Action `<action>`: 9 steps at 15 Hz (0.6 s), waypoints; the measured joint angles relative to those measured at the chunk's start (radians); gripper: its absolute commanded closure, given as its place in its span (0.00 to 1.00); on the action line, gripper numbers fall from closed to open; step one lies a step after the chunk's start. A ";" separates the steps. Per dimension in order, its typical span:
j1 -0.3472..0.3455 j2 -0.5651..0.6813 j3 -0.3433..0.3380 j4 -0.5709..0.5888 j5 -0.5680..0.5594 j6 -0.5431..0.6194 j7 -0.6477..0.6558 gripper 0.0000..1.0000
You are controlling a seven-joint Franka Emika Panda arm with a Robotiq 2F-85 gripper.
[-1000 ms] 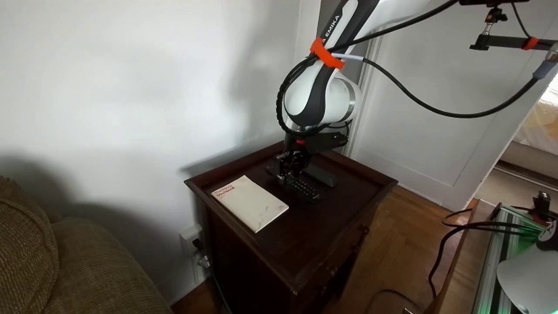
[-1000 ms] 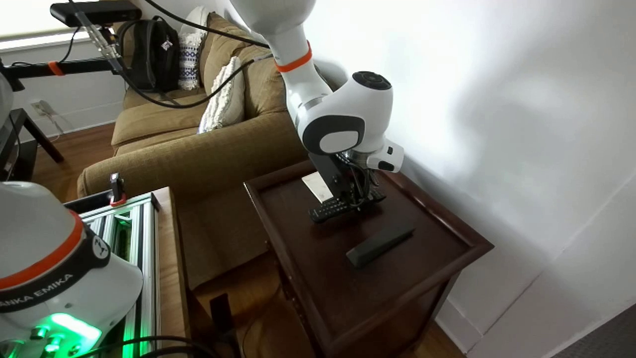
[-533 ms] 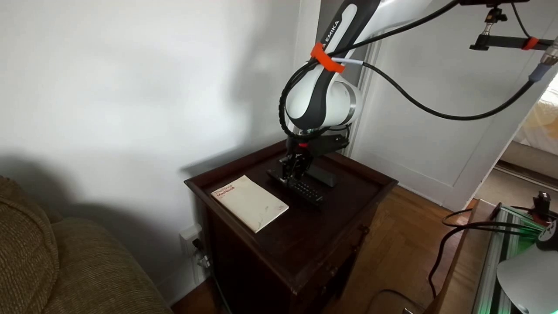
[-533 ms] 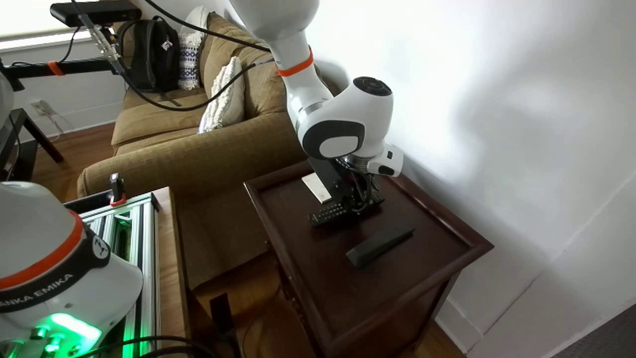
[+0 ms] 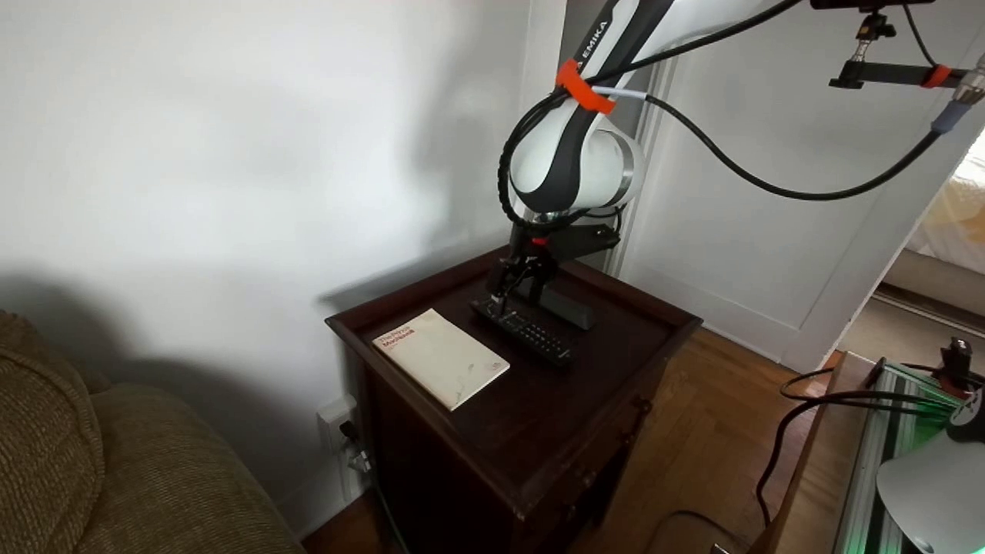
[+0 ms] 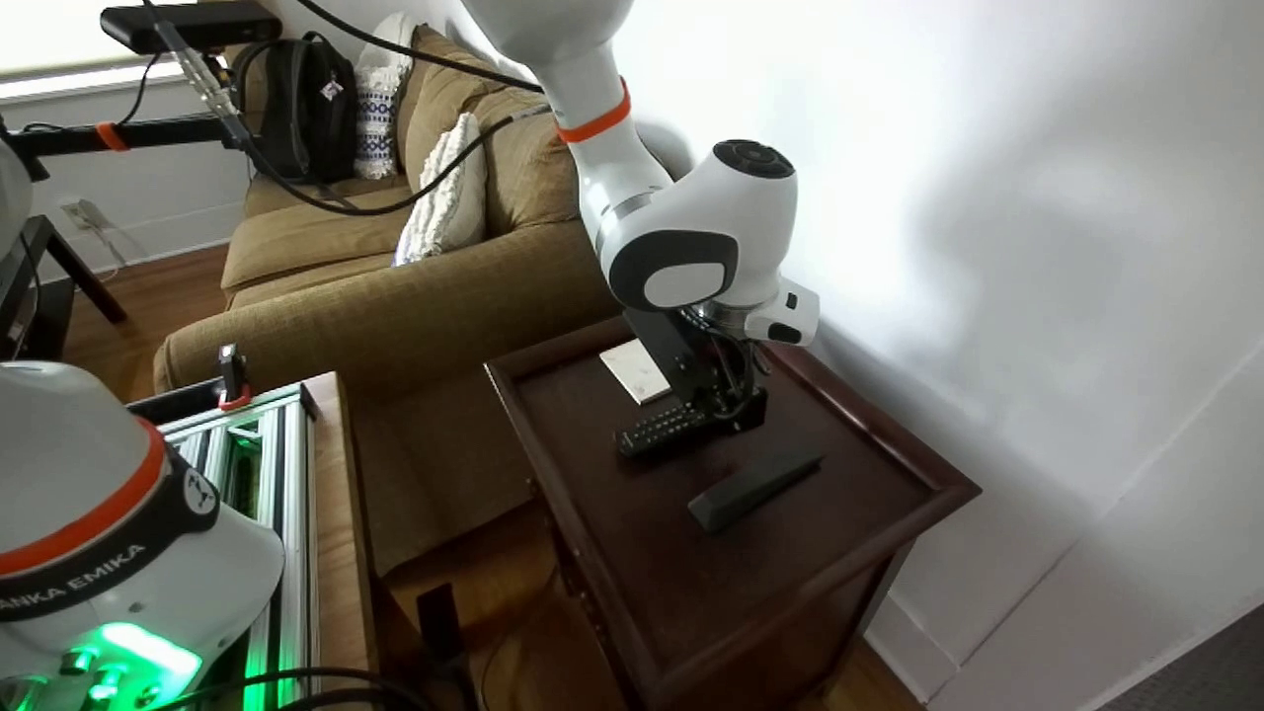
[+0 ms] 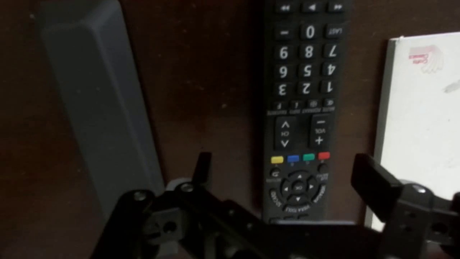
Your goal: Pick up the remote from the white book and put it on the brown counter, pick up the far right remote and put it on the remote to the left
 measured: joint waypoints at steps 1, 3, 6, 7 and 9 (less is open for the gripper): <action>-0.008 -0.014 -0.002 -0.002 0.000 0.000 0.000 0.00; -0.023 -0.044 -0.011 -0.011 0.000 0.000 0.000 0.00; -0.040 -0.094 -0.044 -0.045 0.000 -0.005 0.000 0.00; -0.043 -0.107 -0.057 -0.059 0.000 -0.011 0.001 0.00; -0.043 -0.122 -0.087 -0.083 0.000 -0.025 0.002 0.00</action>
